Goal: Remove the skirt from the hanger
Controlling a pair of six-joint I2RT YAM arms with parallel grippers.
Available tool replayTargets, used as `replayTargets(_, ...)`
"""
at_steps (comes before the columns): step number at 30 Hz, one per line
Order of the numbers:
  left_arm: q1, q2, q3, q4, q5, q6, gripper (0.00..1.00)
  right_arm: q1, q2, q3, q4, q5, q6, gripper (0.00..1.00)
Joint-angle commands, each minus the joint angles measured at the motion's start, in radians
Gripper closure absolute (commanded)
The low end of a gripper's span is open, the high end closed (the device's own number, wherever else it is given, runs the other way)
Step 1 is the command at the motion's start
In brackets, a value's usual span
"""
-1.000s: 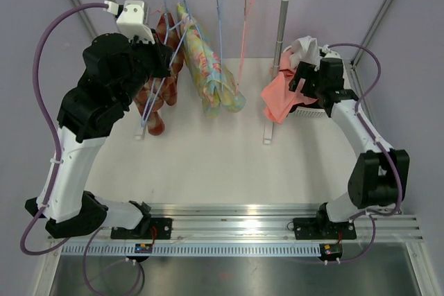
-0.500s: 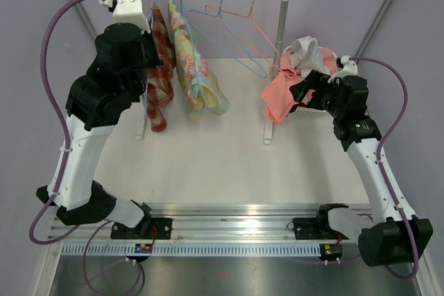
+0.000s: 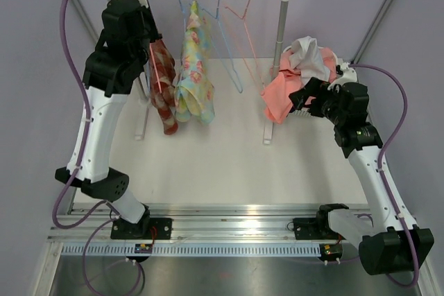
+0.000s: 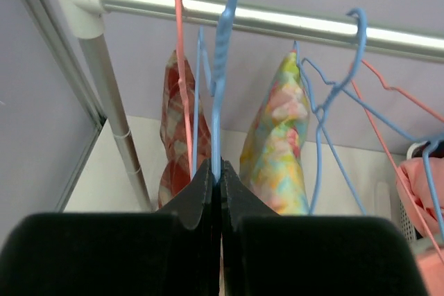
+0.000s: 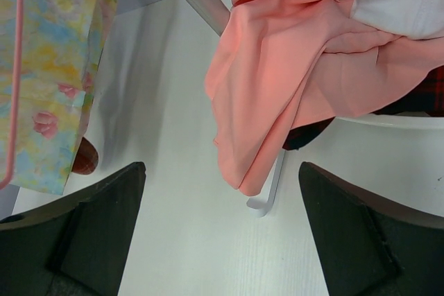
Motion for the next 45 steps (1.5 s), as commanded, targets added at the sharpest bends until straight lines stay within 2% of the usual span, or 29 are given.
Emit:
replayTargets(1,0.062,0.056,0.060,0.123,0.118,-0.014,1.00,0.004,-0.039,-0.018,0.004,-0.022,0.006,0.01)
replayTargets(5,0.121,0.123,0.062,0.172,0.296,-0.083,1.00,0.004,-0.041,-0.024,0.010,-0.032,0.012,0.01)
replayTargets(11,0.128,0.168,0.014,0.168,0.373,-0.121,1.00,0.004,-0.064,-0.029,-0.002,-0.017,0.004,0.00)
replayTargets(13,0.128,0.145,-0.052,0.177,0.374,-0.127,1.00,0.004,-0.065,-0.029,-0.001,-0.019,0.004,0.01)
replayTargets(17,0.128,0.038,-0.301,0.233,0.373,-0.144,1.00,0.004,-0.076,-0.029,-0.004,-0.028,0.008,0.00)
replayTargets(22,0.128,-0.090,-0.392,0.238,0.347,-0.143,1.00,0.004,-0.097,-0.029,-0.011,-0.031,0.012,0.00)
replayTargets(23,0.128,-0.096,-0.391,0.228,0.342,-0.135,0.97,0.004,-0.101,-0.029,-0.013,-0.032,0.017,0.01)
replayTargets(26,0.128,-0.124,-0.362,0.183,0.334,-0.114,0.65,0.004,-0.110,-0.026,-0.025,-0.039,0.023,0.01)
replayTargets(27,0.128,-0.131,-0.351,0.165,0.336,-0.109,0.48,0.004,-0.113,-0.026,-0.030,-0.040,0.026,0.00)
replayTargets(29,0.128,-0.151,-0.311,0.143,0.345,-0.098,0.36,0.004,-0.127,-0.024,-0.042,-0.040,0.027,0.01)
replayTargets(30,0.128,-0.156,-0.299,0.123,0.350,-0.095,0.27,0.004,-0.137,-0.024,-0.045,-0.040,0.026,0.01)
replayTargets(36,0.127,-0.188,-0.230,0.096,0.426,-0.111,0.24,0.004,-0.159,-0.026,-0.062,-0.039,0.027,0.01)
replayTargets(41,0.107,-0.171,-0.213,0.099,0.492,-0.141,0.33,0.004,-0.165,-0.032,-0.070,-0.039,0.027,0.01)
replayTargets(45,0.058,-0.134,-0.196,0.117,0.494,-0.135,0.35,0.004,-0.168,-0.035,-0.073,-0.032,0.020,0.01)
